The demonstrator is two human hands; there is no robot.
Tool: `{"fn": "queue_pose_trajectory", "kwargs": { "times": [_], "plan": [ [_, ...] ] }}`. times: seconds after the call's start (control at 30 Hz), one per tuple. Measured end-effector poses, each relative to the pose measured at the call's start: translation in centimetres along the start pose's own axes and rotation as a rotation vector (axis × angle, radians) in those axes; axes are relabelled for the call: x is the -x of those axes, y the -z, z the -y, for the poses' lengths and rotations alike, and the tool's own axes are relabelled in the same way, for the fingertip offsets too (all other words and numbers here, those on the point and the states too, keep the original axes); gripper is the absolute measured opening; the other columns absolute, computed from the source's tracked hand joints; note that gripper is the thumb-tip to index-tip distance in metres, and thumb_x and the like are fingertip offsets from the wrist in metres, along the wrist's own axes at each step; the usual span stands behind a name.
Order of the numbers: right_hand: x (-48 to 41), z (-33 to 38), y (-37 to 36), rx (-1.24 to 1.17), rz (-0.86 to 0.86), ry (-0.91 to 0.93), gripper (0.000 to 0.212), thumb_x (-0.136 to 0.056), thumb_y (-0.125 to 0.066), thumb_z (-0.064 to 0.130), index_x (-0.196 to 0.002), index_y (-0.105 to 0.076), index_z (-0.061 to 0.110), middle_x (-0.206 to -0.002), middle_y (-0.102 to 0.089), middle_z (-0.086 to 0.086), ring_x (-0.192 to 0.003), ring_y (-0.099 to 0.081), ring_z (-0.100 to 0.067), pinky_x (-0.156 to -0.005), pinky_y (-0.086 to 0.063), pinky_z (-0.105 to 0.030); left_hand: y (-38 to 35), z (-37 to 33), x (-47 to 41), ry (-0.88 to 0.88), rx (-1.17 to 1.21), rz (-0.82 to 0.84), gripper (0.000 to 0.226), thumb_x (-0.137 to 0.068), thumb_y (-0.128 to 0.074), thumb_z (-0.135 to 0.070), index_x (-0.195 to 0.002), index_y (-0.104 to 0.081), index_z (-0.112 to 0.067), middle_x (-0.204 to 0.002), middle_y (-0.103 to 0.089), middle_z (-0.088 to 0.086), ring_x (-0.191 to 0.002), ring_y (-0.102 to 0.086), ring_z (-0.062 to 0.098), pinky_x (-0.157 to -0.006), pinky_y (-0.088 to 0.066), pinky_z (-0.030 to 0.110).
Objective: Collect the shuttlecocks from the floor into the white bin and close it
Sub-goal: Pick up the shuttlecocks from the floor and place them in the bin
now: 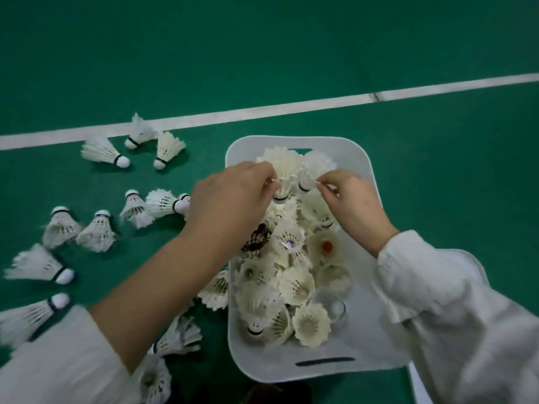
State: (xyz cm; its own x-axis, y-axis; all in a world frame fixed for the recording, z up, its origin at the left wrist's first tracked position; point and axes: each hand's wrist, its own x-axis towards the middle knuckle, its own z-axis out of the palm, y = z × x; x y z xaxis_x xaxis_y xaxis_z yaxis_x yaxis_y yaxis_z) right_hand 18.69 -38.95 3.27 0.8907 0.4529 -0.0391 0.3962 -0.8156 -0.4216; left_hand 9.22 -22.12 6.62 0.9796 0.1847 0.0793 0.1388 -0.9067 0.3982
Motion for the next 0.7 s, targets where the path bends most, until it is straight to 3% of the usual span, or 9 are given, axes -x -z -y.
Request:
{"fn": "queue_pose_trajectory", "kwargs": {
  "times": [0.1, 0.17, 0.27, 0.3, 0.37, 0.47, 0.57, 0.63, 0.7],
  "plan": [
    [-1.3, -0.5, -2.4, 0.04, 0.051, 0.02, 0.023, -0.094, -0.05, 0.016, -0.103, -0.067, 0.005, -0.107, -0.067, -0.01, -0.101, -0.058, -0.027, -0.089, -0.043, -0.034, -0.6, -0.1, 0.5, 0.031, -0.003, -0.022, 0.024, -0.095, -0.038, -0.042, -0.1, -0.057, -0.028, -0.097, -0.063, -0.01, -0.08, -0.058, 0.018, -0.058, -0.037, 0.028],
    [-1.6, -1.2, -4.5, 0.079, 0.13, 0.036, 0.02, -0.091, -0.05, 0.014, -0.088, -0.068, 0.006, -0.096, -0.068, -0.012, -0.095, -0.057, -0.031, -0.087, -0.046, -0.04, -0.8, -0.3, 0.7, 0.04, -0.015, -0.021, 0.025, -0.095, -0.037, -0.043, -0.102, -0.057, -0.029, -0.099, -0.063, -0.01, -0.081, -0.058, 0.019, -0.059, -0.037, 0.028],
    [-1.6, -2.0, -6.4, 0.133, 0.207, -0.008, 0.026, -0.085, -0.047, 0.011, -0.061, -0.05, 0.019, -0.086, -0.065, -0.011, -0.088, -0.052, -0.033, -0.08, -0.046, -0.04, -1.1, -0.4, 0.9, 0.036, -0.018, -0.019, 0.025, -0.095, -0.038, -0.043, -0.102, -0.056, -0.028, -0.099, -0.063, -0.009, -0.081, -0.059, 0.02, -0.059, -0.038, 0.029],
    [-1.8, -1.9, -6.5, 0.149, 0.22, -0.025, 0.024, -0.086, -0.046, 0.01, -0.064, -0.052, 0.017, -0.089, -0.065, -0.011, -0.092, -0.051, -0.033, -0.08, -0.044, -0.04, -1.2, -0.4, 0.9, 0.035, -0.014, -0.019, 0.025, -0.095, -0.038, -0.043, -0.102, -0.057, -0.028, -0.098, -0.064, -0.009, -0.081, -0.059, 0.02, -0.059, -0.038, 0.028],
    [-1.9, -1.5, -6.1, 0.175, 0.237, -0.021, 0.019, -0.088, -0.046, 0.008, -0.088, -0.064, 0.012, -0.105, -0.064, -0.011, -0.104, -0.049, -0.032, -0.086, -0.042, -0.041, -1.3, -0.3, 1.0, 0.041, -0.002, -0.015, 0.025, -0.095, -0.038, -0.042, -0.102, -0.057, -0.028, -0.098, -0.064, -0.009, -0.08, -0.059, 0.02, -0.058, -0.037, 0.028],
    [-1.1, -0.7, -3.8, 0.084, 0.158, 0.024, 0.039, -0.089, -0.049, 0.008, -0.127, -0.05, 0.017, -0.132, -0.05, -0.004, -0.119, -0.045, -0.025, -0.1, -0.039, -0.041, -1.5, -0.1, 1.1, 0.045, 0.008, -0.006, 0.025, -0.095, -0.038, -0.042, -0.101, -0.057, -0.028, -0.097, -0.064, -0.009, -0.079, -0.059, 0.02, -0.058, -0.037, 0.028],
    [1.1, 0.9, -0.5, -0.232, 0.007, 0.146, 0.047, -0.089, -0.056, 0.01, -0.132, -0.042, 0.023, -0.127, -0.045, 0.007, -0.103, -0.054, -0.007, -0.089, -0.047, -0.024, -1.5, -0.3, 1.1, 0.037, 0.022, 0.002, 0.025, -0.094, -0.038, -0.042, -0.102, -0.057, -0.027, -0.096, -0.063, -0.009, -0.079, -0.06, 0.02, -0.058, -0.04, 0.028],
    [2.5, 1.8, 0.9, -0.353, 0.066, 0.237, 0.054, -0.084, -0.064, 0.013, -0.132, -0.042, 0.026, -0.127, -0.041, 0.014, -0.094, -0.055, -0.003, -0.079, -0.048, -0.015, -1.5, -0.5, 1.2, 0.026, 0.036, 0.007, 0.025, -0.094, -0.04, -0.041, -0.101, -0.058, -0.026, -0.094, -0.063, -0.008, -0.078, -0.06, 0.02, -0.059, -0.041, 0.029],
    [3.0, 1.9, 0.8, -0.337, 0.144, 0.271, 0.047, -0.082, -0.067, 0.017, -0.126, -0.05, 0.025, -0.127, -0.044, 0.014, -0.091, -0.056, -0.003, -0.078, -0.048, -0.015, -1.7, -0.5, 1.5, 0.007, 0.054, 0.007, 0.025, -0.094, -0.042, -0.04, -0.1, -0.059, -0.024, -0.09, -0.063, -0.007, -0.076, -0.06, 0.021, -0.059, -0.044, 0.03]
  ]
}}
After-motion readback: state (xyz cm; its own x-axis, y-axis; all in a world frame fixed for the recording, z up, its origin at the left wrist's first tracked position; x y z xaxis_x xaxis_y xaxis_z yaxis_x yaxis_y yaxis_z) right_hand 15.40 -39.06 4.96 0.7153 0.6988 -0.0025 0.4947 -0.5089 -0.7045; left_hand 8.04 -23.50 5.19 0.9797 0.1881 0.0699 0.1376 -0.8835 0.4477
